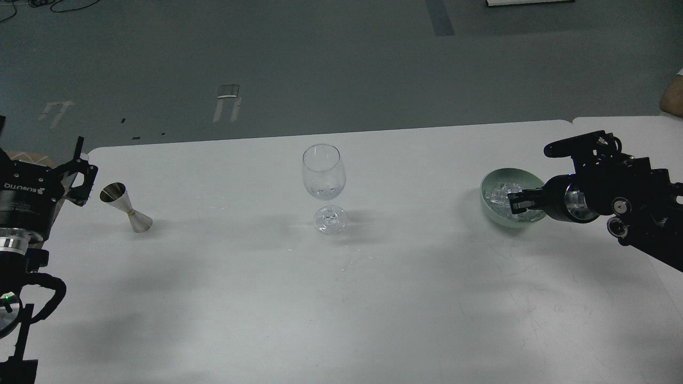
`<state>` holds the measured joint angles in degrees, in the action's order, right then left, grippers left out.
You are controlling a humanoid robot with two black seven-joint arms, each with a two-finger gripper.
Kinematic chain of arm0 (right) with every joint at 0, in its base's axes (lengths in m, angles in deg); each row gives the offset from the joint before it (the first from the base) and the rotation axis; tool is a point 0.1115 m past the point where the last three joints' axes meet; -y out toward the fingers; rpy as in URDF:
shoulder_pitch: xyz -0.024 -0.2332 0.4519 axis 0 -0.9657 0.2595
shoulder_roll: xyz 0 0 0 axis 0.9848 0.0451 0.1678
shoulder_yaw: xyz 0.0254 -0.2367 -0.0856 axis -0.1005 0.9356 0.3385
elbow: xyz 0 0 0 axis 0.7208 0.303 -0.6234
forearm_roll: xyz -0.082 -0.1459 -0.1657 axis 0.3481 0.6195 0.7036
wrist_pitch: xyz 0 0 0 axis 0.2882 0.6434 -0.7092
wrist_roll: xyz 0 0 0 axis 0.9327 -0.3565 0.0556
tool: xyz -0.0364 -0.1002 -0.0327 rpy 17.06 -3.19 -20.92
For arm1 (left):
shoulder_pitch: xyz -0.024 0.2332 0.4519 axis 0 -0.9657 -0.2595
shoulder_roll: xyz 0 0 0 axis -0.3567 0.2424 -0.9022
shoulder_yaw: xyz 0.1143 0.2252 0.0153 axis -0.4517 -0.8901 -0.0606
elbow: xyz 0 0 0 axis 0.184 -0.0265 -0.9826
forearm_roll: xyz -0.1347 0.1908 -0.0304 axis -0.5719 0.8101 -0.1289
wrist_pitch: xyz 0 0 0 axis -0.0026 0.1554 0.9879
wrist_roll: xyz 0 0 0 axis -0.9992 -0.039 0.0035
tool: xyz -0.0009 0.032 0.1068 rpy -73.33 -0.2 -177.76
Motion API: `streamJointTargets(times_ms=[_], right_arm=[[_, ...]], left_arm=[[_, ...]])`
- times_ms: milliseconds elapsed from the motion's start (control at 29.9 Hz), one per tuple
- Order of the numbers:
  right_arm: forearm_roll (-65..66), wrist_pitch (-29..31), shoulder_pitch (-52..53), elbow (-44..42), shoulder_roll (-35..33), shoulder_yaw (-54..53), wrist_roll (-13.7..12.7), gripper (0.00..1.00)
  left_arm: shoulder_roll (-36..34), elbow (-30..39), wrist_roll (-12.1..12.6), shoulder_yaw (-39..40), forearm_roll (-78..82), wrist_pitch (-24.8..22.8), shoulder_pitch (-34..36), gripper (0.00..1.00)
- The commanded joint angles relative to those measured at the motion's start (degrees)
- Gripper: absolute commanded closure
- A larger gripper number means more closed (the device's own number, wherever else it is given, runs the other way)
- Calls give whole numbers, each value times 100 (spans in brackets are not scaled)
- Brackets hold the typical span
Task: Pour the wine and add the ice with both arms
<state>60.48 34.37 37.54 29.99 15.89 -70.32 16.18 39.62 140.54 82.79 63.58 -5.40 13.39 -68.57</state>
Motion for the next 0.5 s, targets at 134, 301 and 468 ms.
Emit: streamJointTargets(times_ms=[134,301,468], right_arm=[[-28,-4,-88,8,-52,1,-124,88],[-37,-22,-88,25,-61,-34,-124,88],[-54,-30,-79,52,-70,-96,-115,77]], left_arm=[[-7,0,0,-8,0,0,-1,2],[-16,0,0,0,0,0,8,2],[-16,-9,0,0,0,0,8,2]])
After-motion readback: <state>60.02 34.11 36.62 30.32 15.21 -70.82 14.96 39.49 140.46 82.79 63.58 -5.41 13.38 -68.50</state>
